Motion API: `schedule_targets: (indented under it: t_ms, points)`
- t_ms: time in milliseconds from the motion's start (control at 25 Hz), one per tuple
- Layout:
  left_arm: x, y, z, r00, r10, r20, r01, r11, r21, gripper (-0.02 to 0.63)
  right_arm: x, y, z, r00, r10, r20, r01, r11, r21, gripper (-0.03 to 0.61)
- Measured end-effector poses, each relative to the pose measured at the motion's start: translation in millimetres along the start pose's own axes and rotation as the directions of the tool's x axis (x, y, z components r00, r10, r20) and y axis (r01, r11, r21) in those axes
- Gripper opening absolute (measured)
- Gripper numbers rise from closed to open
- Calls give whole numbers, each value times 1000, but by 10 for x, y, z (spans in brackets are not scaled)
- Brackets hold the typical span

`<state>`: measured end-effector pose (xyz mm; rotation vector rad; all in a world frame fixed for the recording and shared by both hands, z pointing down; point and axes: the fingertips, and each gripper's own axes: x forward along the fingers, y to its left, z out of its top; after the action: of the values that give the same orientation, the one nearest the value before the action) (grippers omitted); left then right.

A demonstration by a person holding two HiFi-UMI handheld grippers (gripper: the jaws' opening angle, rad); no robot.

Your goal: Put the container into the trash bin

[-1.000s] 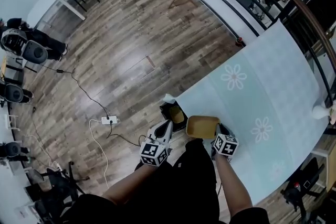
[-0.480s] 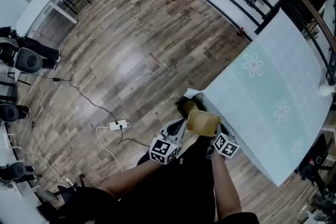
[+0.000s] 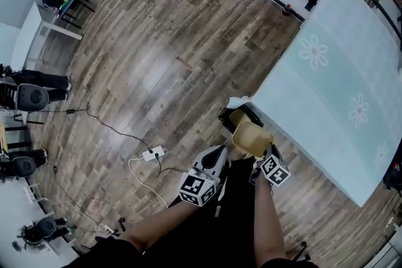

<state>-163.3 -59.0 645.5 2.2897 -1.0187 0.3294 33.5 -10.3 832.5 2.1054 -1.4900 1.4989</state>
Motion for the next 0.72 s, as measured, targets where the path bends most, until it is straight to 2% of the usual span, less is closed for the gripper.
schedule_targets:
  t_ms: [160, 360, 520, 720]
  points:
    - [100, -104, -20, 1000, -29, 8, 29, 999, 36, 9, 352, -132, -290, 999, -17, -29, 19, 998, 55, 43]
    - [92, 15, -239, 1000, -19, -15, 19, 1000, 21, 9, 654, -293, -633, 996, -50, -71, 56, 995, 88, 43]
    - [27, 124, -422, 999, -26, -35, 27, 999, 20, 9, 874, -319, -794, 997, -52, -64, 60, 988, 144, 43]
    - [-96, 230, -409, 999, -46, 8, 47, 999, -8, 9, 1081, -291, -836, 997, -59, -58, 68, 983, 169, 46]
